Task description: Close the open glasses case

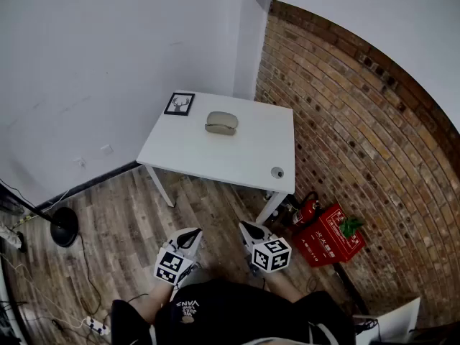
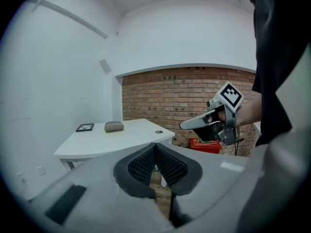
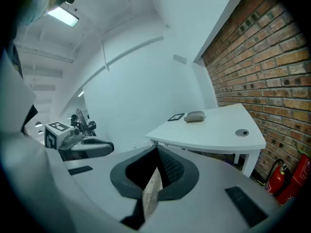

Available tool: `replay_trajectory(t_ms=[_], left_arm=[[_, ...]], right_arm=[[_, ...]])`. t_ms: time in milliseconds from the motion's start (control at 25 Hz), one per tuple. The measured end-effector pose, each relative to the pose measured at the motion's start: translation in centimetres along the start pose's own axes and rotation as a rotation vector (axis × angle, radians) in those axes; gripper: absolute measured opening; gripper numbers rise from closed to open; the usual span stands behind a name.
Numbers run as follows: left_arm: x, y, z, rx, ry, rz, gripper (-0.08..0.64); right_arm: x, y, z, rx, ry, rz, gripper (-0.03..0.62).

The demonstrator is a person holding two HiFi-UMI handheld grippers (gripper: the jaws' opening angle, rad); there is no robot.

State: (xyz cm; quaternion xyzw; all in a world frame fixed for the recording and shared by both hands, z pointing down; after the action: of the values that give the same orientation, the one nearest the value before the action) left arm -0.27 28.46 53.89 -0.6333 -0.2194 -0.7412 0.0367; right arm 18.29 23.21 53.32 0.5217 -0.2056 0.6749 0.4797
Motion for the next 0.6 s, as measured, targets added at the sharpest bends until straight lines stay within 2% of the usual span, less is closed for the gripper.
replay_trajectory(t_ms=[280, 560, 600], left_arm=[[0.0, -0.4, 1.1, -0.011, -0.002, 0.005, 0.006], [-0.3, 0.5, 0.2, -0.026, -0.001, 0.027, 0.007], [-0.3, 0.9, -0.1, -0.025, -0.007, 0.031, 0.062]], right_arm=[[0.3, -0.8, -0.2, -0.006, -0.004, 0.005, -0.002], [-0.5, 0.4, 0.4, -0.026, 0.007, 0.051, 0.001], [-0.7, 0.7, 0.6, -0.023, 0.004, 0.057, 0.002]])
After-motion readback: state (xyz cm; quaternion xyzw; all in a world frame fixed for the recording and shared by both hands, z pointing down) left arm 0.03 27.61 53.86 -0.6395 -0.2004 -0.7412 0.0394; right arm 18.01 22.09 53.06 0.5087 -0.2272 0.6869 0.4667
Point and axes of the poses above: the fingertips, and each gripper's own axes: y forward along the fingers, z to its right, x out of its underside, the point moved 5 cm from there along -y, backward along the fingers, and after that the axes turned 14 degrees about -x, right-handed, at the moved point
